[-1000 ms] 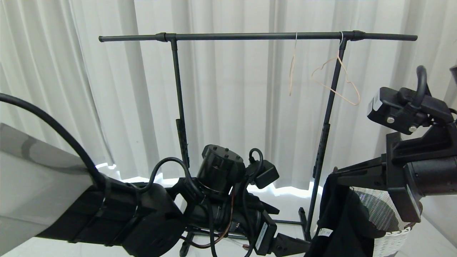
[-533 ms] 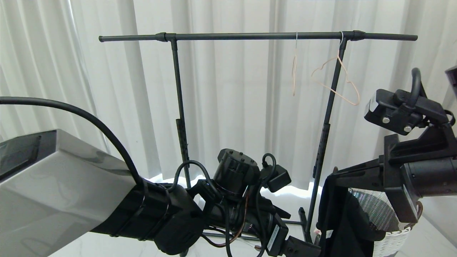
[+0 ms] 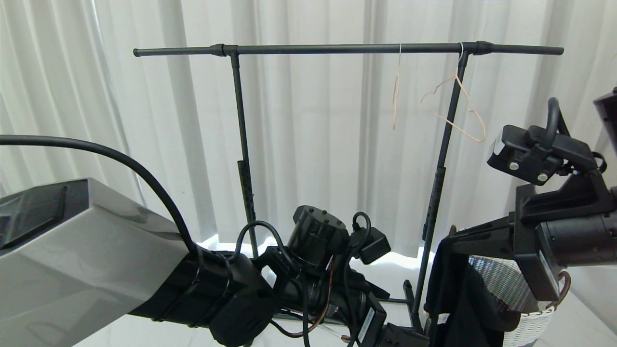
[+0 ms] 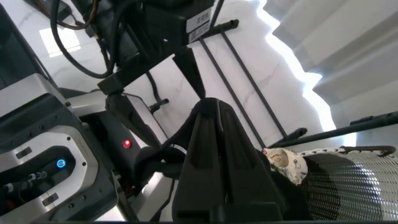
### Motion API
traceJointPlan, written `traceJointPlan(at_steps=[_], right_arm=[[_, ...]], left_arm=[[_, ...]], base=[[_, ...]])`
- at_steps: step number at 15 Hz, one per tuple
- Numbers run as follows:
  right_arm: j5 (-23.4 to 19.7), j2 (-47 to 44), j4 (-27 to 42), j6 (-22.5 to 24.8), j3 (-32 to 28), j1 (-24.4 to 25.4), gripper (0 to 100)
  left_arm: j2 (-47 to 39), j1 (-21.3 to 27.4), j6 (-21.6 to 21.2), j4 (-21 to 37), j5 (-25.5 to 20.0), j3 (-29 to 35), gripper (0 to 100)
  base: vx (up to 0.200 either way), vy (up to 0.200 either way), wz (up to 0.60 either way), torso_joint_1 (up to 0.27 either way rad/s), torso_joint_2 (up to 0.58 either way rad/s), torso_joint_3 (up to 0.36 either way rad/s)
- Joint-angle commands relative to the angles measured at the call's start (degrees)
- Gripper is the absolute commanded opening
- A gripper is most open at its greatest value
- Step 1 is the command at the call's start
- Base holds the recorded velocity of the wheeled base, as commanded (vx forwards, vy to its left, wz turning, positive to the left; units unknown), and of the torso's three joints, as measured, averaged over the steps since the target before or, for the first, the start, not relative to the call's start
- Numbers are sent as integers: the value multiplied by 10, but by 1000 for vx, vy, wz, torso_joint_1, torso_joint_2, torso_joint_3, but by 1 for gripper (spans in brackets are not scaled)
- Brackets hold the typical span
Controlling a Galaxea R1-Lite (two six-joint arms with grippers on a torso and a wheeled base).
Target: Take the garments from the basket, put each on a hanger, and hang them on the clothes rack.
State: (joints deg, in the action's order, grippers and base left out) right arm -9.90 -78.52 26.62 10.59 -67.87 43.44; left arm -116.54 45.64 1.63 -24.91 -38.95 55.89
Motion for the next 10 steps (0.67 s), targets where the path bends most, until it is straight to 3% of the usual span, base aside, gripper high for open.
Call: traceJointPlan(at_steps=[1, 5, 8, 10], right_arm=[[0, -4, 0, 0, 1, -3, 0], [0, -18, -18, 1, -2, -4, 0], [0, -22, -20, 1, -4, -4, 0], [1, -22, -20, 1, -3, -4, 0]], left_arm=[[12, -2, 0, -15, 0, -25, 100], [-7, -2, 2, -87, 0, -29, 100], [-48, -5, 3, -88, 11, 2, 100], [-66, -13, 2, -88, 41, 10, 100]], base=[[0, 0, 0, 0, 0, 0], [0, 0, 0, 0, 0, 0], [0, 0, 0, 0, 0, 0], [0, 0, 0, 0, 0, 0]])
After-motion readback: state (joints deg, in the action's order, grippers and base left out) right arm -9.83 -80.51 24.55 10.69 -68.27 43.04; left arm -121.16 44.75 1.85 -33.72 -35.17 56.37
